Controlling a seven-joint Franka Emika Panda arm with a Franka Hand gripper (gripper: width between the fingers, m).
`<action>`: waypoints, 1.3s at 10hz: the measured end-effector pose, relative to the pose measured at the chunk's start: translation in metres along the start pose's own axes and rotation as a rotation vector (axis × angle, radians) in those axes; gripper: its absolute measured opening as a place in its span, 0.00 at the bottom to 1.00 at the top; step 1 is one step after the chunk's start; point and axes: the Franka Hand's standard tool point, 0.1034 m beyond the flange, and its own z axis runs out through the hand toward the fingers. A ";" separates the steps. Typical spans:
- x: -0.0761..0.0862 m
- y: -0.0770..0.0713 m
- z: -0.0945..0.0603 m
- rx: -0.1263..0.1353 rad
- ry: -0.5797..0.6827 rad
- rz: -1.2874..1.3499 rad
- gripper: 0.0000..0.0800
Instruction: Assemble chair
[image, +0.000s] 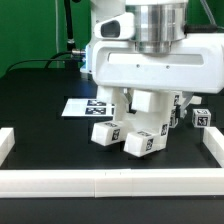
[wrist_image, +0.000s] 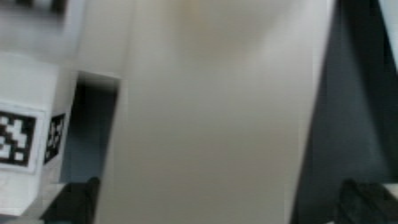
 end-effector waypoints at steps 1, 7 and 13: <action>0.001 0.001 0.001 -0.002 -0.001 0.001 0.81; 0.019 0.027 0.001 -0.006 0.000 -0.069 0.81; 0.020 0.023 -0.077 0.049 -0.051 -0.078 0.81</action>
Offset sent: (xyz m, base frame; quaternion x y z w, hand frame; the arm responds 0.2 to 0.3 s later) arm 0.0140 -0.0130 -0.0092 0.0003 0.0060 -0.0248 0.9997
